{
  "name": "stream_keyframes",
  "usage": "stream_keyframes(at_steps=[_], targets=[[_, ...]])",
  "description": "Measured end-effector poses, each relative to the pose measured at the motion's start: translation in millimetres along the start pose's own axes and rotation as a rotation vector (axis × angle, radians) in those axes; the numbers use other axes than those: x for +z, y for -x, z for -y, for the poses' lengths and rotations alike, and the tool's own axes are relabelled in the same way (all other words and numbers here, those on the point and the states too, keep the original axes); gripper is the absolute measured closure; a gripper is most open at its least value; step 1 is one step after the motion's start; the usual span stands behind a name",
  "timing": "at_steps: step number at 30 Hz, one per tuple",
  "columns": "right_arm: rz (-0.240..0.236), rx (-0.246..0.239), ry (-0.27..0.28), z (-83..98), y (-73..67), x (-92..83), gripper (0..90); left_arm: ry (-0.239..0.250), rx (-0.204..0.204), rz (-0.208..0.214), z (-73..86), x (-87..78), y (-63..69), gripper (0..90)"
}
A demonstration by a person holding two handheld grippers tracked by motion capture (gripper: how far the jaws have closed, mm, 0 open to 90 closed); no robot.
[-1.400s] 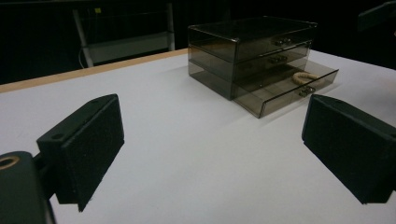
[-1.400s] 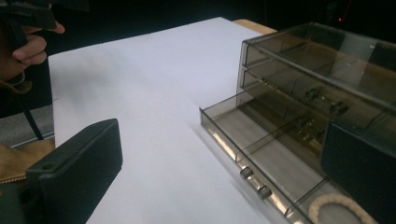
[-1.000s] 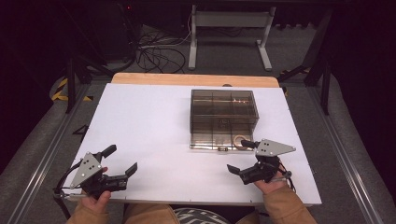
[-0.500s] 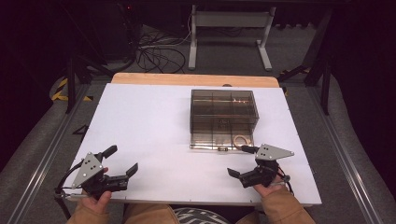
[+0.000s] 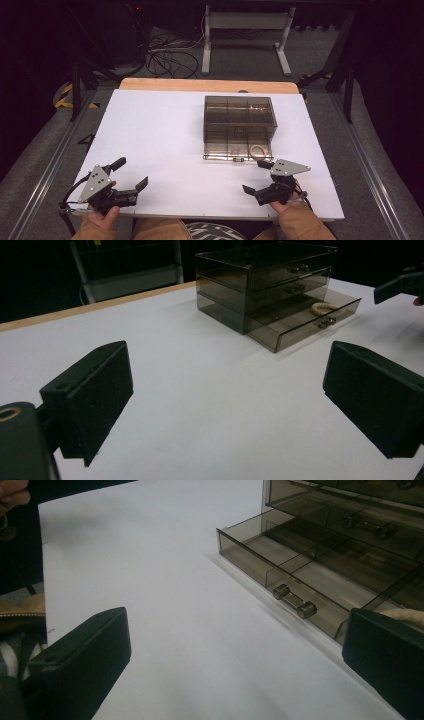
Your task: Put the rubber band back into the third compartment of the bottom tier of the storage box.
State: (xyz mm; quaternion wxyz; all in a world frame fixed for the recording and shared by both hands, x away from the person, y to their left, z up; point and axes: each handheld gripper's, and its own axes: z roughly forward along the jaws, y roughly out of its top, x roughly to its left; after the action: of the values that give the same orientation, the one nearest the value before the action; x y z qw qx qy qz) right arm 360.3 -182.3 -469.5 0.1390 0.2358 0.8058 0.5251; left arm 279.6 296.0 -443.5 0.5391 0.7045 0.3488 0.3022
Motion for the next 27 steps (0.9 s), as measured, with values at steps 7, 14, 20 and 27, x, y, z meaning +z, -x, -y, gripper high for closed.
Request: stream_keyframes(at_steps=[7,14,20,27], targets=[[0.004,-0.003,-0.003,-0.4,3.4,2.3,0.0,0.008,0.011,0.0,0.3,1.3,0.5,6.4],[0.009,-0.016,0.005,-0.9,3.1,2.6,0.0,0.011,0.005,0.002,0.4,1.4,-0.9,6.5],[0.012,-0.025,0.005,-1.5,2.4,2.0,0.0,0.012,0.003,0.003,0.3,1.4,-0.1,6.5],[0.009,-0.041,-0.004,-3.0,1.6,2.4,0.0,0.016,-0.003,0.004,0.5,1.3,-0.7,6.5]])
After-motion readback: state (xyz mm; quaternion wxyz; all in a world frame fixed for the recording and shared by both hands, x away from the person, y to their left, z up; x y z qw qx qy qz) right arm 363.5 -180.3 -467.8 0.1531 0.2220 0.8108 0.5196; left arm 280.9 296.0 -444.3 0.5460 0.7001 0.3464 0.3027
